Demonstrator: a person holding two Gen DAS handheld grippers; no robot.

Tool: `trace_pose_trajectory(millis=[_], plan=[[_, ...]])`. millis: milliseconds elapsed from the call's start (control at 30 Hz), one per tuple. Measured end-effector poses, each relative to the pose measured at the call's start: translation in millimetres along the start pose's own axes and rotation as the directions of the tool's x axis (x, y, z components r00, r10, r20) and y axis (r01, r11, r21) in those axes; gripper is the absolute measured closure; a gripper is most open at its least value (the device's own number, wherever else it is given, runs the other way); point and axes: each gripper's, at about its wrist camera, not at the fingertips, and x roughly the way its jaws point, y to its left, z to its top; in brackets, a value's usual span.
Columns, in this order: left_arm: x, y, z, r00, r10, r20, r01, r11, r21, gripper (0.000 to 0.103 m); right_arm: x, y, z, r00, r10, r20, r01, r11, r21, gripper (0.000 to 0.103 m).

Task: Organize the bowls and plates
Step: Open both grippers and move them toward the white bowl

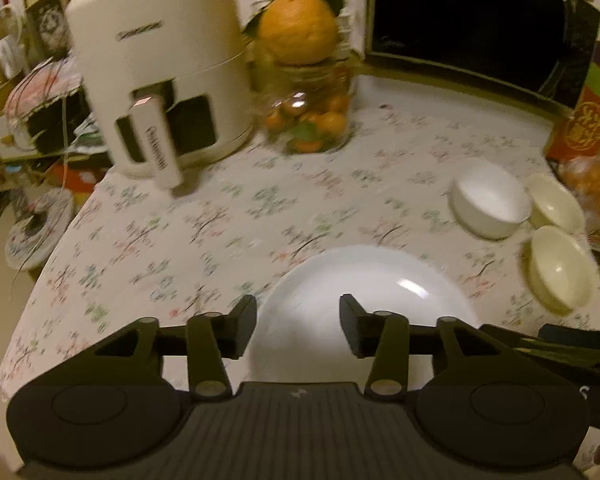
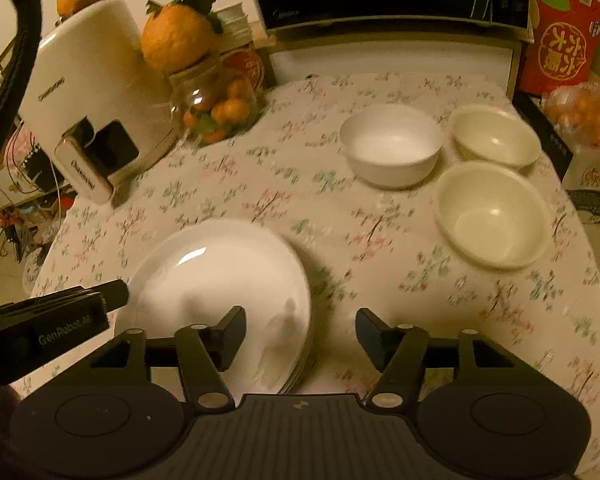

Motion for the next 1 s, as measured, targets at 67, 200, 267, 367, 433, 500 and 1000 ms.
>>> trace_pose_trajectory(millis=[67,200,267,367,433,500,1000], plan=[[1,-8,9,1.000,-0.013,0.010,0.013,1.000,0.011,0.051,-4,-7,11,1.000,0.000,0.011,0.000,1.000,-0.001,0.034],[7,-27,28,0.998,-0.062,0.015,0.061,0.998,0.017,0.041,-10,-26,35,0.999,-0.004,0.039,0.004,1.000,0.012,0.027],[13,-38,38,0.996,-0.087,0.015,0.087,0.996,0.019,0.038,-11,-37,50,0.999,-0.004,0.052,0.003,1.000,0.028,0.027],[26,-47,56,0.994,-0.109,0.031,0.109,0.994,0.019,0.037,-8,-52,71,0.998,0.001,0.068,-0.004,0.999,0.044,0.027],[36,-51,66,0.993,-0.109,0.050,0.109,0.994,0.012,0.037,-5,-64,85,0.997,0.007,0.080,-0.012,0.998,0.062,0.027],[49,-54,75,0.992,-0.120,0.047,0.121,0.993,-0.009,0.037,-1,-77,95,0.996,0.015,0.093,-0.023,0.995,0.093,0.028],[120,-90,98,0.977,-0.208,-0.039,0.205,0.977,-0.055,0.042,48,-132,123,0.997,0.036,0.066,-0.054,0.954,0.294,0.047]])
